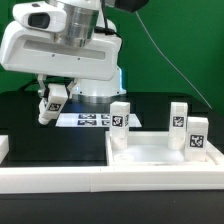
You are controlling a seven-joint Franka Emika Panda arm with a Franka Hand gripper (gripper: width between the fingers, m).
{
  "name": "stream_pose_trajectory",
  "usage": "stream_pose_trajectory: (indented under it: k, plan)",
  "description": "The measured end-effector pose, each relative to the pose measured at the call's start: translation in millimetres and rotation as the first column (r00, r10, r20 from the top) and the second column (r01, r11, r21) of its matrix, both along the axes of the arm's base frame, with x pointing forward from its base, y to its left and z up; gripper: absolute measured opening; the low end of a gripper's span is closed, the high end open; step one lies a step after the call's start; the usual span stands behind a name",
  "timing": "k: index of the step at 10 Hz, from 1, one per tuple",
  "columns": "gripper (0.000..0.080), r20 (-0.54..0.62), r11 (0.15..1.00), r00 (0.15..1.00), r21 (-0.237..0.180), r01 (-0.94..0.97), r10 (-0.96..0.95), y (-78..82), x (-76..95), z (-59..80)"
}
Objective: Assemble square table
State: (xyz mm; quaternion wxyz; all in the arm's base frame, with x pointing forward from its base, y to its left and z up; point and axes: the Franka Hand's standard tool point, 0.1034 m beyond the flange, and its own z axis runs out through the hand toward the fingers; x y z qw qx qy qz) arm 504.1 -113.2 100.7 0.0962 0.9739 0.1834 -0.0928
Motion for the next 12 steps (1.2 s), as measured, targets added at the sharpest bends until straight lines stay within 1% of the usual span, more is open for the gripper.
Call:
stream_pose_trajectory:
  k: [2,3,4,5,6,7,9,10,11,12]
  plan:
    - [0.029,-0.005,1.0,1.0,0.002,0.0,0.0,2.0,0.0,-0.1]
    - [0.029,-0.026,1.0,1.0,0.011,-0.003,0.003,13.3,4.7,3.0]
    - [0.029,-0.046,1.0,0.999,0.022,-0.002,0.003,25.9,15.7,7.4]
    - [0.029,-0.043,1.0,0.999,0.018,0.004,-0.003,34.8,26.1,11.1]
    - [0.029,-0.047,1.0,0.998,0.005,0.029,-0.029,48.9,33.5,17.6]
    - [0.029,-0.023,1.0,1.0,-0.004,0.012,-0.012,59.6,39.6,19.8]
    - [0.029,-0.001,1.0,1.0,0.003,0.001,-0.001,52.3,39.3,16.1]
    - [0.029,0.062,1.0,0.998,0.01,-0.019,0.018,52.2,46.0,16.5]
    - [0.029,0.11,0.999,0.994,0.02,-0.03,0.028,52.0,46.9,16.2]
    - [0.029,0.181,0.999,0.983,0.041,-0.033,0.025,56.7,54.6,19.1]
